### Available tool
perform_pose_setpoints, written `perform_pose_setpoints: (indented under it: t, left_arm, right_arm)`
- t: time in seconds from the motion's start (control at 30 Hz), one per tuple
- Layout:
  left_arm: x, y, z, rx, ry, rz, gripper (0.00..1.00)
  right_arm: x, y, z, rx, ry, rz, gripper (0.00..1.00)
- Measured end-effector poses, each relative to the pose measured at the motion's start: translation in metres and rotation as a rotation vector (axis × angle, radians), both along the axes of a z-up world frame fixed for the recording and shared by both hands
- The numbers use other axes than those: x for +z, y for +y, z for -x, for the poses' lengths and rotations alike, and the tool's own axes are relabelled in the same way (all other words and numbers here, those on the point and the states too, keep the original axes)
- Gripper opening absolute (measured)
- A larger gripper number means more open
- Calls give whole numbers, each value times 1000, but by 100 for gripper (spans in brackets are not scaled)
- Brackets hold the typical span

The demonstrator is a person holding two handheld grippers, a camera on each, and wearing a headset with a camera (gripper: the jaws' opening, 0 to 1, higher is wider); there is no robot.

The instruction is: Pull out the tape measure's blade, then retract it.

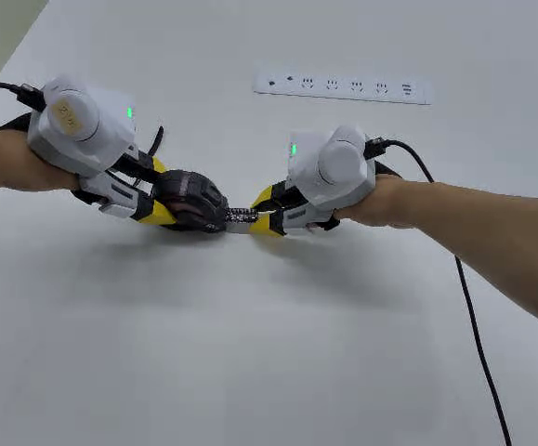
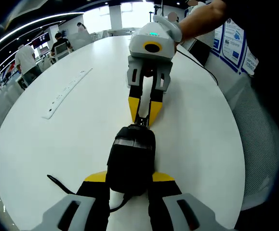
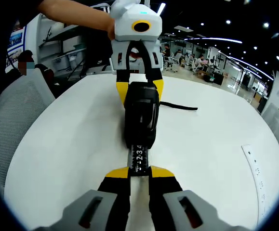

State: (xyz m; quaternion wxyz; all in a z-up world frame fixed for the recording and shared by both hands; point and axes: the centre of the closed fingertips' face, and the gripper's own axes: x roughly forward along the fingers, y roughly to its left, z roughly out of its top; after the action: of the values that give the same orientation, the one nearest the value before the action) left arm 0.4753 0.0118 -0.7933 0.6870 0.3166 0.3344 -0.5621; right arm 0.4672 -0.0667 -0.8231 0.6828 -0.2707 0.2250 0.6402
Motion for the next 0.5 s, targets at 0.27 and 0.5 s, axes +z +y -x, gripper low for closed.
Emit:
perform_pose_setpoints:
  t: [0.27, 0.5]
  left_arm:
    - [0, 0, -1, 4, 2, 0, 27]
    - [0, 0, -1, 8, 6, 1, 27]
  right_arm:
    - [0, -8, -2, 4, -4, 5, 12]
    - [1, -15, 0, 5, -6, 12, 12]
